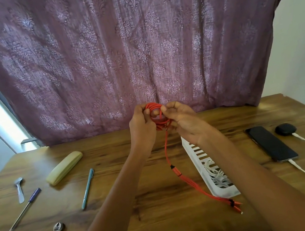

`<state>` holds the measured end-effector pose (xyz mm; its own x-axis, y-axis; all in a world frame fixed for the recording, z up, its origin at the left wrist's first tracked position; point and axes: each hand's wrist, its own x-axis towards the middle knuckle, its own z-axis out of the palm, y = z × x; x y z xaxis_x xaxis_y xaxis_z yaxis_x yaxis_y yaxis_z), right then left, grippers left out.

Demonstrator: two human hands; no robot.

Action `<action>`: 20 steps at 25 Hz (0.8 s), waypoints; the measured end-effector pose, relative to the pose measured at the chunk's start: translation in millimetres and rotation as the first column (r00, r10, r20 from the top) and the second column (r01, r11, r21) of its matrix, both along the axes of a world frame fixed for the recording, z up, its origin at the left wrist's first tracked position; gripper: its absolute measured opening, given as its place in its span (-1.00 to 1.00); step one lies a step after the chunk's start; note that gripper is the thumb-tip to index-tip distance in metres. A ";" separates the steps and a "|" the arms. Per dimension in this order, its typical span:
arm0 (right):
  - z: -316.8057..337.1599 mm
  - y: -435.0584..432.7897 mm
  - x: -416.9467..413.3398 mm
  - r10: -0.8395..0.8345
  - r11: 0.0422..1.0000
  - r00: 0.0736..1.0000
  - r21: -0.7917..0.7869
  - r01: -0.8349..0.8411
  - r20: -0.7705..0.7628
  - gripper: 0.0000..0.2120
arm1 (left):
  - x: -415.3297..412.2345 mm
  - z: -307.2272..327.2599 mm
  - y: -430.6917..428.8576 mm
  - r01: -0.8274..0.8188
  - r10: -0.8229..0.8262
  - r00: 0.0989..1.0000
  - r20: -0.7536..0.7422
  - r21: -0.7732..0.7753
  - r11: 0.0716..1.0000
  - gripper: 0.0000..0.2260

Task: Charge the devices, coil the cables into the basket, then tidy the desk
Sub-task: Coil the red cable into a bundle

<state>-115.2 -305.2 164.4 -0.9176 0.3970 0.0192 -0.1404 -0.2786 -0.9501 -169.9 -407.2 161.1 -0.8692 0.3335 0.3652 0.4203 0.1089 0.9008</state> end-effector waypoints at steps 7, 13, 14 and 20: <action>-12.1 0.6 -0.6 -0.381 0.575 0.882 0.675 0.462 -0.279 -0.82 | 0.2 -10.6 -3.7 -0.161 0.162 0.983 0.089 -0.022 0.987 -0.80; -24.3 -19.6 3.1 -0.408 0.280 0.850 0.841 0.464 -0.333 -0.69 | -1.2 -9.2 -5.5 -0.232 0.233 0.972 0.022 -0.035 0.972 -0.78; -21.0 -22.5 2.7 -0.416 0.269 0.865 0.871 0.412 -0.280 -0.70 | -0.2 -9.4 -5.7 -0.219 0.219 0.976 -0.009 -0.039 0.975 -0.79; 5.0 -17.7 1.5 -0.361 0.633 0.932 0.739 0.232 0.017 -0.79 | -2.7 -10.5 -17.0 -0.074 0.061 0.986 -0.158 -0.081 0.994 -0.79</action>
<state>-113.7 -322.9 169.4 -0.7687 0.5696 0.2910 0.0683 0.5254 -0.8481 -172.6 -424.2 150.6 -0.8257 0.3124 0.4696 0.5433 0.2165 0.8112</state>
